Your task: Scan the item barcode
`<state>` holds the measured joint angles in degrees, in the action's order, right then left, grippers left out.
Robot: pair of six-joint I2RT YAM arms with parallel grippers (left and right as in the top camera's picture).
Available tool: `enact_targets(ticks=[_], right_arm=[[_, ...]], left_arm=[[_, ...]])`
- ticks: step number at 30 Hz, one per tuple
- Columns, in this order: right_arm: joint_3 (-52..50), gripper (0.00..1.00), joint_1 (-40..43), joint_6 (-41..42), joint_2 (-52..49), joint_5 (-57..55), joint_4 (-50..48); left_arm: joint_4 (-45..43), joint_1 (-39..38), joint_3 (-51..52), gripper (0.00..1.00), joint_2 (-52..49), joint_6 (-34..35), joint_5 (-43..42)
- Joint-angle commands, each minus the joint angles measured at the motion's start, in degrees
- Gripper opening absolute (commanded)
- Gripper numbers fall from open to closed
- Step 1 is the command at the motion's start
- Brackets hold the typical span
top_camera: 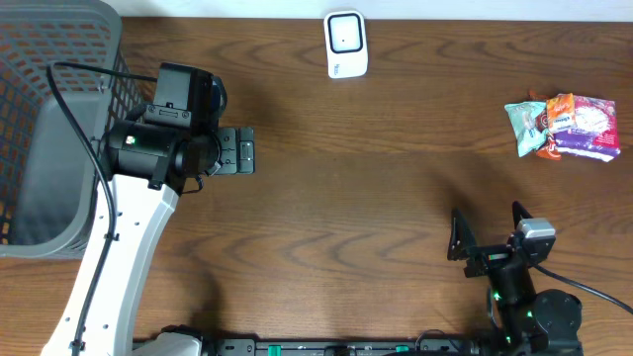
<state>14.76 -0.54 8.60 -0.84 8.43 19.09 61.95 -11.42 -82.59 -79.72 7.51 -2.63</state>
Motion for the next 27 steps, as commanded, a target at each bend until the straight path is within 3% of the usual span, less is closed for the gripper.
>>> enact_targets(ticks=[1,11,27], right_arm=[[-3.02,0.99,0.61,0.57,0.5,0.5,-2.93],[-12.15,0.99,0.61,0.81,0.52,0.55,-14.25],[-14.47,0.99,0.61,0.55,0.52,-5.31,-17.46]], left_arm=[[0.22,-0.07,-0.02,0.98,0.26,0.11,0.52],[0.22,-0.07,-0.02,0.98,0.26,0.11,0.52],[0.22,-0.07,-0.02,0.98,0.26,0.11,0.52]])
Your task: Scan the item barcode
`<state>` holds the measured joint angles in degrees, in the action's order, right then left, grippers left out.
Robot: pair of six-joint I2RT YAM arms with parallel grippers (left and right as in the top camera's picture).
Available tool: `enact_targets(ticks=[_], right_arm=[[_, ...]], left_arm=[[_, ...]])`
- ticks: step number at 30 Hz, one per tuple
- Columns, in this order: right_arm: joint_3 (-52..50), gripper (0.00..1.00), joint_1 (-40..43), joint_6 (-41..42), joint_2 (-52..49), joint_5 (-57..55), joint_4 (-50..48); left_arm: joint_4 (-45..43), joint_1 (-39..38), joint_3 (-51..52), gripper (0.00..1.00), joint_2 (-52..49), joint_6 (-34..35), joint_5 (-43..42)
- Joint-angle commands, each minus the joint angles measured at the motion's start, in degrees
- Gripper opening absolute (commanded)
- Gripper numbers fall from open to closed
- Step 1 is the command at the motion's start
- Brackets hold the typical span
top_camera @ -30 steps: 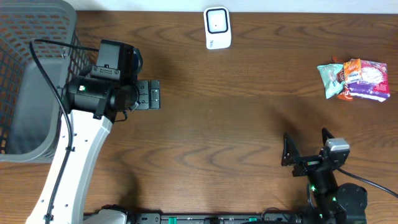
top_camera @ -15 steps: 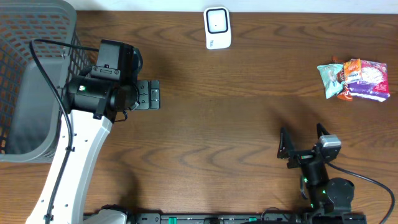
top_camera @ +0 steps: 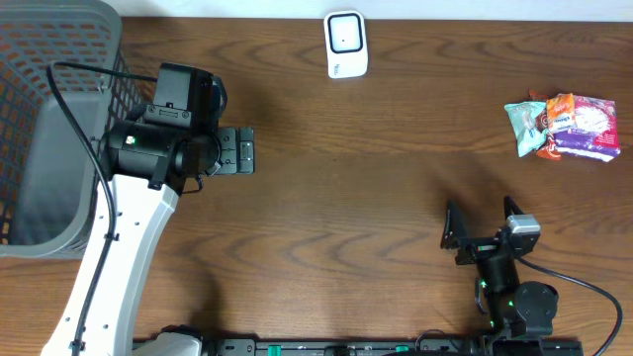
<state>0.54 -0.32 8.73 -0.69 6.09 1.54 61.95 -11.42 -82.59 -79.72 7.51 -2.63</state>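
The white barcode scanner (top_camera: 345, 44) stands at the far edge of the table, in the middle. A small heap of snack packets (top_camera: 564, 127), green, orange and purple, lies at the far right. My right gripper (top_camera: 482, 222) is near the front right with its fingers spread wide, open and empty, well short of the packets. My left gripper (top_camera: 237, 150) hangs at the left, beside the basket, its dark fingers lying close together with nothing seen between them.
A large grey mesh basket (top_camera: 59, 129) fills the far left corner, with the left arm's white link and black cable running past its front side. Bare brown wood lies between the scanner, the packets and both grippers.
My right gripper has shifted slightly to the left and a little farther from the front edge, still open. The left arm, the scanner and the packets stand as before.
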Motion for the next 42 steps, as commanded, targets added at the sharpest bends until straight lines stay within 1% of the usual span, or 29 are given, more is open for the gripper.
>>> enact_targets(ticks=[1,5,19,27,29,42], right_arm=[[-0.24,0.99,0.39,0.42,0.37,-3.3,0.57],[-0.24,0.99,0.39,0.44,0.37,-3.65,2.69],[-0.24,0.99,0.39,0.31,0.37,-4.61,2.78],[-0.24,0.99,0.39,-8.85,0.37,-4.44,2.93],[-0.24,0.99,0.39,-10.1,0.37,-4.46,2.93],[-0.24,0.99,0.39,-9.86,0.37,-4.46,2.97]], left_arm=[[0.22,-0.07,-0.02,0.98,0.26,0.11,0.52],[0.22,-0.07,-0.02,0.98,0.26,0.11,0.52],[0.22,-0.07,-0.02,0.98,0.26,0.11,0.52],[0.22,-0.07,-0.02,0.98,0.26,0.11,0.52],[0.22,-0.07,-0.02,0.98,0.26,0.11,0.52],[0.22,-0.07,-0.02,0.98,0.26,0.11,0.52]])
